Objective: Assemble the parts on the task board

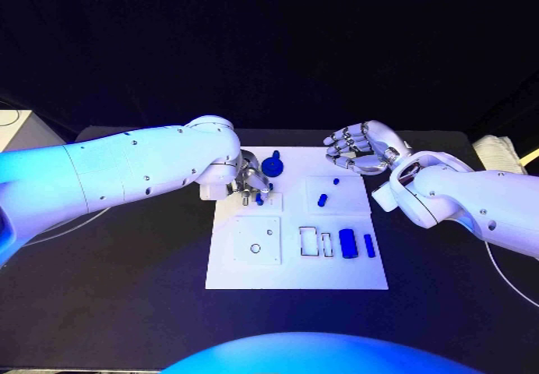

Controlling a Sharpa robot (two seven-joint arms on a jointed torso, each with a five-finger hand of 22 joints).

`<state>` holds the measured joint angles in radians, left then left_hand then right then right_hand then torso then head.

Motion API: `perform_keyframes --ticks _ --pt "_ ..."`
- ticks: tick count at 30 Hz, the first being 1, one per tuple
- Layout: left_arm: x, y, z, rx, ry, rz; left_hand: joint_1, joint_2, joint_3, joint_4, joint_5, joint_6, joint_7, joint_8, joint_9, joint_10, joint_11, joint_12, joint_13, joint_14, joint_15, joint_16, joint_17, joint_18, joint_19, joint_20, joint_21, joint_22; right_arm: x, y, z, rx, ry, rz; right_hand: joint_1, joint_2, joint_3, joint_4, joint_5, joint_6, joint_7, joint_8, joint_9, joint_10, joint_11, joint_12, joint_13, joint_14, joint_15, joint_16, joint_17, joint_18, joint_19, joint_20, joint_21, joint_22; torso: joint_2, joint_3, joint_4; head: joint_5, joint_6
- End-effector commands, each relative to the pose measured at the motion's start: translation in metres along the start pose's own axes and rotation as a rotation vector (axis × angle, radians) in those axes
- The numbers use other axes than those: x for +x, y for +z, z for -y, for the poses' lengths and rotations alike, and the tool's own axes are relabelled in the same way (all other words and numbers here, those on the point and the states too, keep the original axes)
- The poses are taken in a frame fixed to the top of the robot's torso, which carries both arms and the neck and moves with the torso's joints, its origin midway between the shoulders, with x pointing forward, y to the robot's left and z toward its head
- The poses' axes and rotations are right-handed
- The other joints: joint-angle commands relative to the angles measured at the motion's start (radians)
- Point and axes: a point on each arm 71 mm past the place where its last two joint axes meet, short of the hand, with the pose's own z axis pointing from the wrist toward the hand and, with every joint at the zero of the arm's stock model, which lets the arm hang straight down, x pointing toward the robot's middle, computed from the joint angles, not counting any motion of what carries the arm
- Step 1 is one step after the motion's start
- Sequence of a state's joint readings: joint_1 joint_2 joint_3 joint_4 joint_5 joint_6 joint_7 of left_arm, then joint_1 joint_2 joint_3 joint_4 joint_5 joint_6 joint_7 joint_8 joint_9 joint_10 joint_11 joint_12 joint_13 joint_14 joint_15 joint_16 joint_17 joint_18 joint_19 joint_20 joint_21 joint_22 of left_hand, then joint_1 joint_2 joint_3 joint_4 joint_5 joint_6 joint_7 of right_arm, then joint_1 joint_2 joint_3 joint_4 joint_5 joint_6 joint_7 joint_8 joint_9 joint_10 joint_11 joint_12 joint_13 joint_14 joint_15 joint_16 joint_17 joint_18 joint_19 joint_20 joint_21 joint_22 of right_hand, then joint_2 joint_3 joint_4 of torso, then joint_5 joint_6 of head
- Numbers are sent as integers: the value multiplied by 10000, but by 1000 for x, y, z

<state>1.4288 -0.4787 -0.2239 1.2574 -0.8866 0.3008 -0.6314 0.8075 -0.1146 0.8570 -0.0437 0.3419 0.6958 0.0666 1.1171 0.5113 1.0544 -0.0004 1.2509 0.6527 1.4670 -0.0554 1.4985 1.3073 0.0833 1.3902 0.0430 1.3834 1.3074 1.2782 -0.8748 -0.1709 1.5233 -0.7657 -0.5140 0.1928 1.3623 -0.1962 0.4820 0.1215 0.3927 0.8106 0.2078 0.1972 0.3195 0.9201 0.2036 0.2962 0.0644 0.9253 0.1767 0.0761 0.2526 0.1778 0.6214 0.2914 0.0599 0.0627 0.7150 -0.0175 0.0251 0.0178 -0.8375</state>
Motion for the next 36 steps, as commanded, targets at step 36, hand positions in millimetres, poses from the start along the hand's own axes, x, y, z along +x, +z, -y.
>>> perform_keyframes --ticks 36 --pt "12 5 -1 -49 229 -676 925 498 1097 -537 65 -70 21 57 -96 -50 -27 -18 166 639 -70 25 1461 -175 56 2 -73 559 0 -1 -1 -128 -75 -99 -93 -84 92 -9 -38 60 556 -41 -18 73 6 -70 -9 5 38 -20 -26 -48 -94 0 -16 -25 -8 -3 6 9 -56"
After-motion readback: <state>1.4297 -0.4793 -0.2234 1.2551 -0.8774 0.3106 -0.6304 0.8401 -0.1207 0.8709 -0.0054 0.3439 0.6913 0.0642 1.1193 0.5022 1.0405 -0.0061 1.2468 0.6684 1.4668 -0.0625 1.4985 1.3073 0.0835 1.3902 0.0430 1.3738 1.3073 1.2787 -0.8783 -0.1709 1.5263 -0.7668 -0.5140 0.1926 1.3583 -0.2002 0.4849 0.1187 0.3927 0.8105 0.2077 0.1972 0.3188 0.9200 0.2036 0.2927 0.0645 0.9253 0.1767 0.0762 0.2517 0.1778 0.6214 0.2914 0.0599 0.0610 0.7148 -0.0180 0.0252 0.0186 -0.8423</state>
